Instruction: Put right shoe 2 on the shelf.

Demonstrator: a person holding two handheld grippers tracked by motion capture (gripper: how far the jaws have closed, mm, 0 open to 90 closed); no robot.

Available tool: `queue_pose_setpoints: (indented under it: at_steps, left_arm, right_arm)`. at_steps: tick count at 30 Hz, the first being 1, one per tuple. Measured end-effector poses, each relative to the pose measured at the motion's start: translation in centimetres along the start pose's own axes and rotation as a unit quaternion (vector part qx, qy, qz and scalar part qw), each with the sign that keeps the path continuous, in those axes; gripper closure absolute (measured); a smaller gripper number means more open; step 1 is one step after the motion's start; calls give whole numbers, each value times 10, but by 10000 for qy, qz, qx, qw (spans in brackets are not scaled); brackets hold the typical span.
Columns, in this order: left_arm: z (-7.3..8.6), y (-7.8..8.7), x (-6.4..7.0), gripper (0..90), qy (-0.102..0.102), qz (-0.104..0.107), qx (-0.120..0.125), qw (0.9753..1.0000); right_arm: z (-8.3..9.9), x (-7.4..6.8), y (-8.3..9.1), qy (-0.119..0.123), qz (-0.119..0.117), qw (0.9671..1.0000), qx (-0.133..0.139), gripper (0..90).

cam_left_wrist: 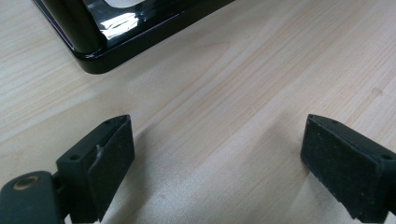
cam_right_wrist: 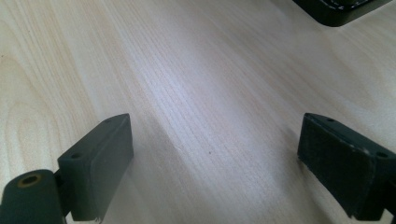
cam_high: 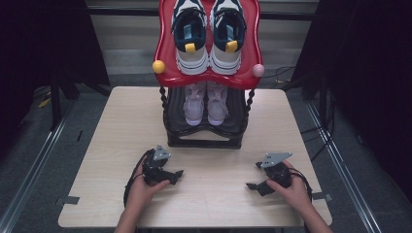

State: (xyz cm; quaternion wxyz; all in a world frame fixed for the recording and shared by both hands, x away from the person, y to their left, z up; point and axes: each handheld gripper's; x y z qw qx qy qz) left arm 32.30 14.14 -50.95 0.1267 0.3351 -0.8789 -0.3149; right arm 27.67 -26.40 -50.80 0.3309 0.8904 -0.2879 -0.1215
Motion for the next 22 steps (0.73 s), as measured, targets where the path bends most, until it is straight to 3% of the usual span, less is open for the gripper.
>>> queue_pose_setpoints:
  at_steps: [7,22]
  left_arm:
    - [0,0,0,93,4,-3,-8,10000]
    - [0,0,0,93,-1,-1,-1,10000]
  right_arm:
    - [5,-1,1,-24,44,9998,203,97]
    - [5,-1,1,-34,54,9998,211,98]
Point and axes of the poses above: each handheld gripper's, and its own axes: y roughly backward along the jaws, z roughly out of its underside, x roughly to its right, and after that the axes turned 5 degrees about x, right-handed
